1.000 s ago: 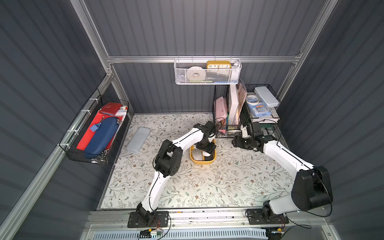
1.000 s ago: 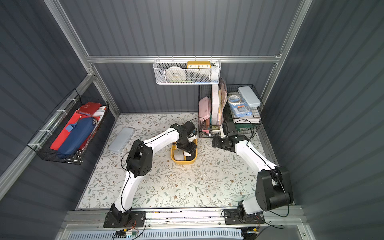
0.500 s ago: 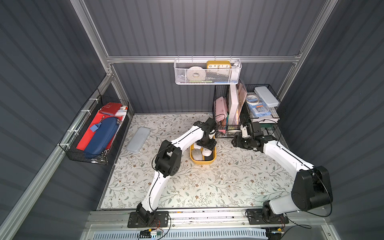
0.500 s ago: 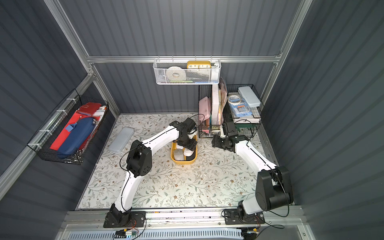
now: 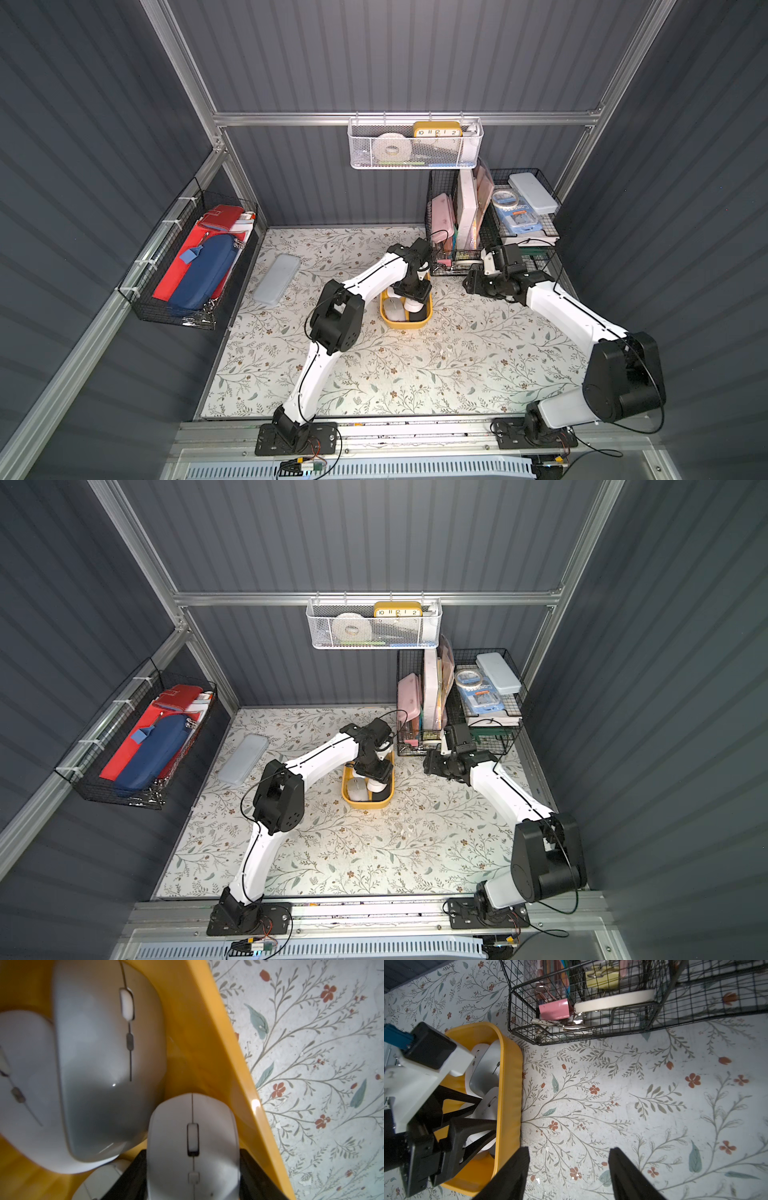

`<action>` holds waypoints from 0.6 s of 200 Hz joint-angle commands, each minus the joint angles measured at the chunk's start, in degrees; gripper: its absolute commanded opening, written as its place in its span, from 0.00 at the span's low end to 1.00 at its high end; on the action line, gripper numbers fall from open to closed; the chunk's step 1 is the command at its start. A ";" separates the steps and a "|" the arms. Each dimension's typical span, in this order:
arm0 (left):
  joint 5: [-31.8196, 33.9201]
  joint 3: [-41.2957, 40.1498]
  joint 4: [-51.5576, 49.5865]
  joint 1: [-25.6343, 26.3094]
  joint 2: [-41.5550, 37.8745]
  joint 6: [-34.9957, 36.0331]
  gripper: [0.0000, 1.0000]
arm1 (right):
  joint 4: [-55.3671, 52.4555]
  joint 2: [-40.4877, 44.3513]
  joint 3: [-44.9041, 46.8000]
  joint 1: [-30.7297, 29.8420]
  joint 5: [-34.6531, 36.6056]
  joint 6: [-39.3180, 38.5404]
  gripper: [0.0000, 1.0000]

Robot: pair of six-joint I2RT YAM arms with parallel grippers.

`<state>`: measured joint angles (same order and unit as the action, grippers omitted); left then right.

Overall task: Take out the mouse from the storage box
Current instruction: Pick up the mouse from the storage box.

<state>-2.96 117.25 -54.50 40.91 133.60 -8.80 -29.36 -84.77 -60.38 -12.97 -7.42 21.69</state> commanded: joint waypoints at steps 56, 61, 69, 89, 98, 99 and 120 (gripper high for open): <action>3.87 -0.75 -1.74 0.14 -2.91 -2.50 0.27 | 1.15 0.40 0.61 0.05 -0.67 0.85 0.64; 4.49 -0.58 -1.88 0.11 -3.79 -2.90 0.26 | 1.24 0.32 0.54 0.07 -0.83 0.89 0.64; 5.24 -0.30 -2.43 0.14 -5.12 -3.44 0.25 | 1.25 0.20 0.53 0.06 -1.14 0.94 0.64; 6.99 0.77 -3.68 0.14 -8.01 -5.30 0.24 | 1.42 0.05 0.53 0.05 -1.71 1.16 0.64; 8.41 0.89 -4.13 0.14 -9.42 -6.38 0.24 | 1.42 -0.04 0.53 0.01 -1.85 1.16 0.64; 8.63 0.97 -4.26 0.14 -9.55 -6.53 0.23 | 1.42 -0.04 0.53 0.03 -1.87 1.16 0.64; 10.39 0.64 -5.56 0.08 -13.21 -9.75 0.23 | 1.55 0.18 0.61 0.05 -2.41 1.38 0.64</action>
<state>4.01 117.10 -56.99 40.91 127.02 -13.89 -29.10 -84.77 -60.31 -12.97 -8.75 22.55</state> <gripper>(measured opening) 0.631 0.641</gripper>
